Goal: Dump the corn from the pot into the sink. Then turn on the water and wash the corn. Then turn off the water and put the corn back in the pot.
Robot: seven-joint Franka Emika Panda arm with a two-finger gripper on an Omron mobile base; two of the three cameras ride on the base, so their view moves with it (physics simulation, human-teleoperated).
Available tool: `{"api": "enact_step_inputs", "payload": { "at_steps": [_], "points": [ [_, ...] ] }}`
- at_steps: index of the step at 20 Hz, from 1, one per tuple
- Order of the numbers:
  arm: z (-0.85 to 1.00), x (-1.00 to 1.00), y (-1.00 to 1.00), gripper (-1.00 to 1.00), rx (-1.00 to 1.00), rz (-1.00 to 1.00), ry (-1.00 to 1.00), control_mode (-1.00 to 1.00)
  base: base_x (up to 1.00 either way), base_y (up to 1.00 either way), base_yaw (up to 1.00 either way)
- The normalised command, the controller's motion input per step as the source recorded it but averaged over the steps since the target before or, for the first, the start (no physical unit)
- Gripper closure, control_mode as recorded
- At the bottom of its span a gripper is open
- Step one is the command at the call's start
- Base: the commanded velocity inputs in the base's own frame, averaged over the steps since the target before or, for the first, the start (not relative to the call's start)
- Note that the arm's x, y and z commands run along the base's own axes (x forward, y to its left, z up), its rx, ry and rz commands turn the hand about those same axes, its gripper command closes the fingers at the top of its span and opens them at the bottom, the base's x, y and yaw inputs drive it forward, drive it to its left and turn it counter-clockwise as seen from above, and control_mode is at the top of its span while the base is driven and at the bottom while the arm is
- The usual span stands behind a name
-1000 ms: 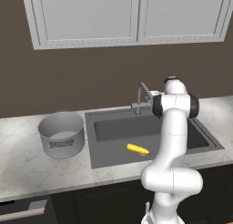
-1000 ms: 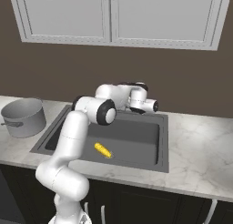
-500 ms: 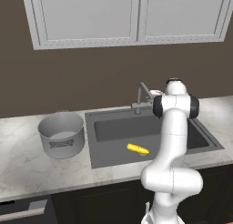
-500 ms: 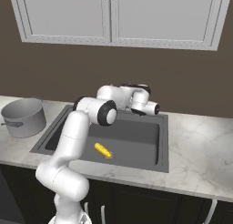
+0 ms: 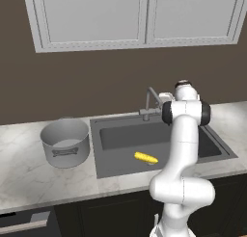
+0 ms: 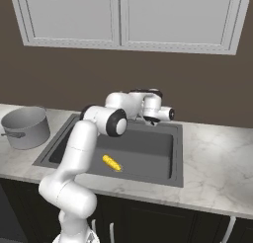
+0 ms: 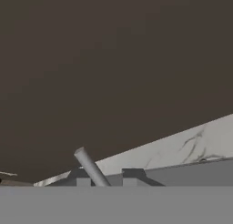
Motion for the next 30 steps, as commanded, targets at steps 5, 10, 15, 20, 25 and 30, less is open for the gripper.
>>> {"api": "enact_step_inputs", "payload": {
  "at_steps": [5,10,15,20,25,30],
  "points": [
    [-0.36,0.00,-0.15,1.00,0.00,0.00,0.02,-1.00,0.00,0.00,0.00],
    [-0.23,0.00,-0.07,1.00,0.00,0.00,0.00,-1.00,0.00,0.00,0.00],
    [-0.21,0.00,-0.07,1.00,0.00,0.00,0.00,-1.00,0.00,0.00,0.00],
    [-0.08,0.00,-0.04,1.00,0.00,0.00,0.00,-1.00,0.00,0.00,0.00],
    [0.00,0.00,0.00,1.00,0.00,0.00,0.00,-1.00,0.00,0.00,0.00],
    [0.00,0.00,0.00,1.00,0.00,0.00,0.00,-1.00,0.00,0.00,0.00]
  ]
}}
